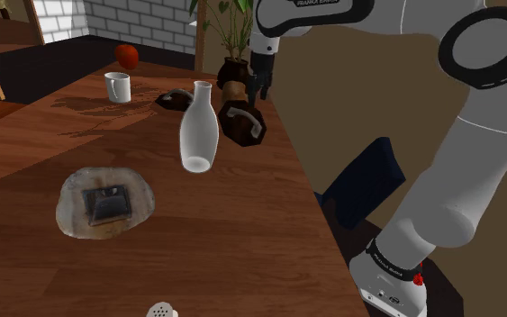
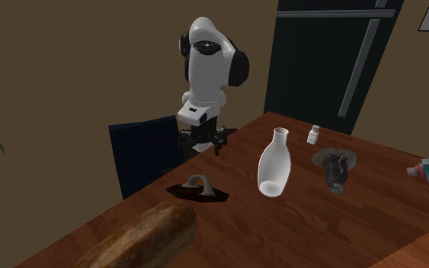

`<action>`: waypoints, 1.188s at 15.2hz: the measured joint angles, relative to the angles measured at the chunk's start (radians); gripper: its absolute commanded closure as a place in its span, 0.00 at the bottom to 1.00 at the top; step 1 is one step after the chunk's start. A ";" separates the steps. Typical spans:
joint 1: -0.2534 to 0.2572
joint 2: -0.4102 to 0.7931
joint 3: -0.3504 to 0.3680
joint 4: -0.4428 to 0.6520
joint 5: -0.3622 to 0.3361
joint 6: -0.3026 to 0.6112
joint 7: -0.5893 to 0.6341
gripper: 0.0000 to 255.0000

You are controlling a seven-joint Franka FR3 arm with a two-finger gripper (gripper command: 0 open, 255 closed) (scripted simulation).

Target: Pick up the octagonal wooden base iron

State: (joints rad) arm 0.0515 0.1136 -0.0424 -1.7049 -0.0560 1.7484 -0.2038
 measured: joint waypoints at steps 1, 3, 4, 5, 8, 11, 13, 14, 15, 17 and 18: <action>0.002 0.043 0.002 0.053 -0.002 -0.008 -0.008 0.00; 0.008 0.111 0.008 0.129 -0.007 -0.013 -0.018 0.00; 0.008 0.146 0.009 0.172 -0.008 -0.018 -0.026 0.00; 0.008 0.170 0.010 0.191 -0.009 -0.014 -0.028 0.00; 0.008 0.188 0.010 0.179 -0.010 0.017 -0.031 0.00; 0.008 0.193 0.010 0.145 -0.011 0.056 -0.028 0.00; 0.008 0.195 0.010 0.134 -0.011 0.070 -0.027 1.00; 0.008 0.195 0.010 0.132 -0.011 0.072 -0.026 1.00; 0.008 0.195 0.010 0.130 -0.011 0.073 -0.026 1.00; 0.008 0.195 0.010 0.130 -0.011 0.074 -0.026 1.00; 0.008 0.195 0.010 0.130 -0.011 0.075 -0.026 1.00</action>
State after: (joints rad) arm 0.0598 0.3083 -0.0321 -1.5750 -0.0671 1.8231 -0.2297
